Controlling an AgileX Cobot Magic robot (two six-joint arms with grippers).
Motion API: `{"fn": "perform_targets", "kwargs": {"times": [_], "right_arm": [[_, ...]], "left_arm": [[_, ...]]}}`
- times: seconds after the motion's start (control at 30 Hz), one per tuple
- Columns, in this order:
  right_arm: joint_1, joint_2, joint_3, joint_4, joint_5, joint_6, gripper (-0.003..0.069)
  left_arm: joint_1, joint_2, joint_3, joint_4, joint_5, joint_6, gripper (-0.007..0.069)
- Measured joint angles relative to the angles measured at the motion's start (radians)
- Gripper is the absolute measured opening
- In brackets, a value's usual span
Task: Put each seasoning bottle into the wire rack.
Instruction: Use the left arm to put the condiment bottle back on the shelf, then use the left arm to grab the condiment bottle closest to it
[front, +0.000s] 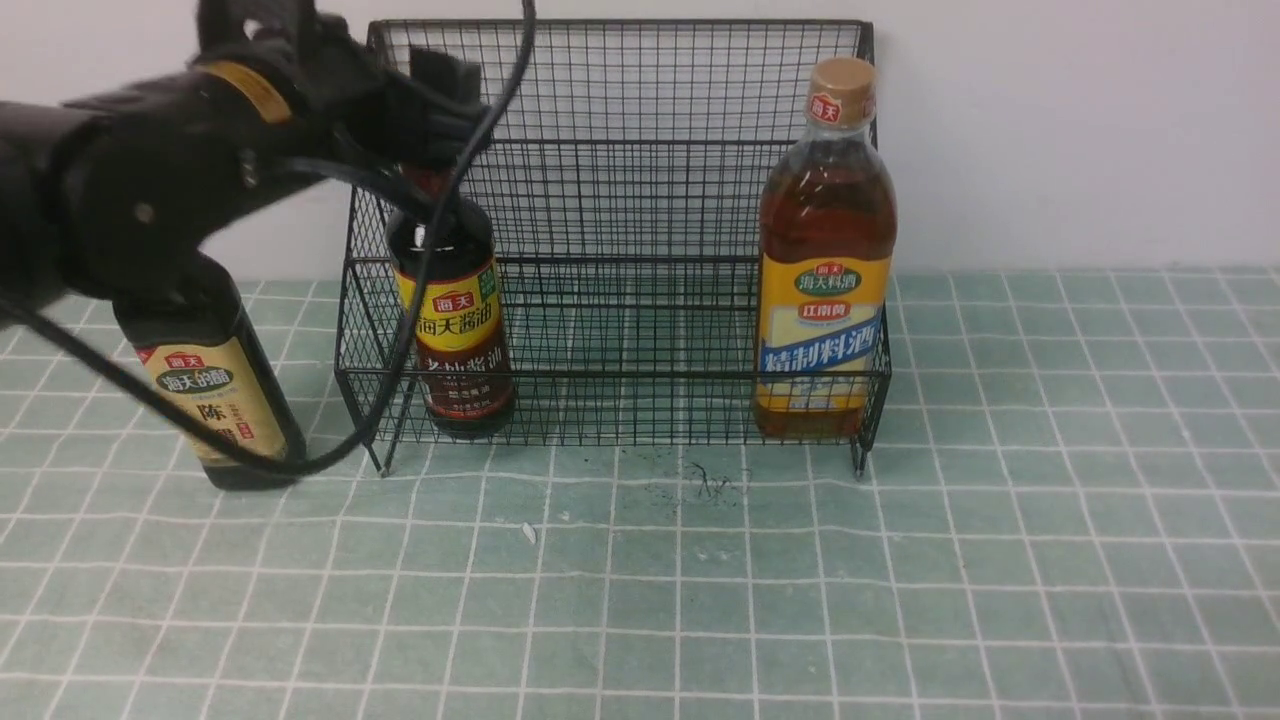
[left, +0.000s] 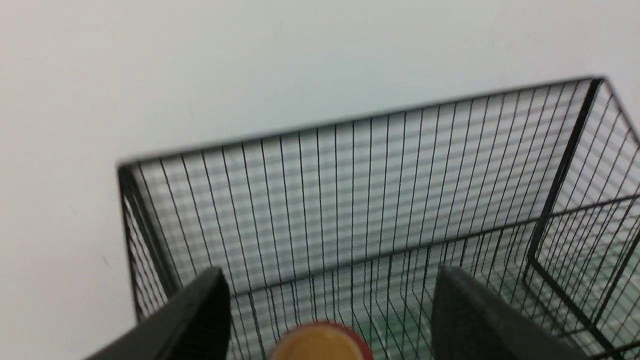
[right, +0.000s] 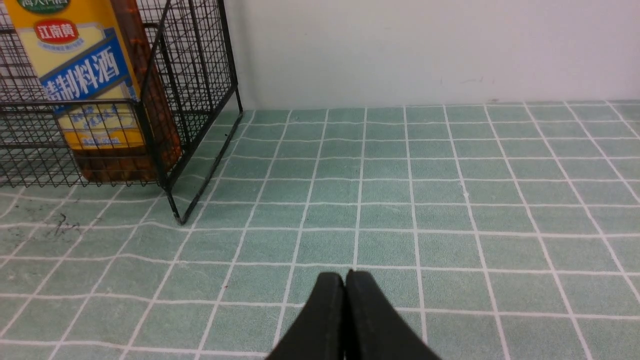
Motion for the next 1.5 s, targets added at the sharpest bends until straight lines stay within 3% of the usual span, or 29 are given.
{"fn": "perform_targets", "kwargs": {"times": [0.17,0.37,0.63,1.5], "right_arm": [[0.000,0.000,0.000,0.000,0.000,0.000,-0.0015],[0.000,0.000,0.000,0.000,0.000,0.000,-0.0015],[0.000,0.000,0.000,0.000,0.000,0.000,-0.0015],[0.000,0.000,0.000,0.000,0.000,0.000,-0.0015]], "left_arm": [[0.033,-0.113,-0.002,-0.001,0.000,0.071,0.0498],[0.186,-0.201,-0.002,-0.004,0.017,0.078,0.0498],[0.333,-0.157,-0.002,-0.031,0.176,0.038,0.0498],[0.343,0.086,0.011,-0.031,0.262,0.035,0.0497]]}}
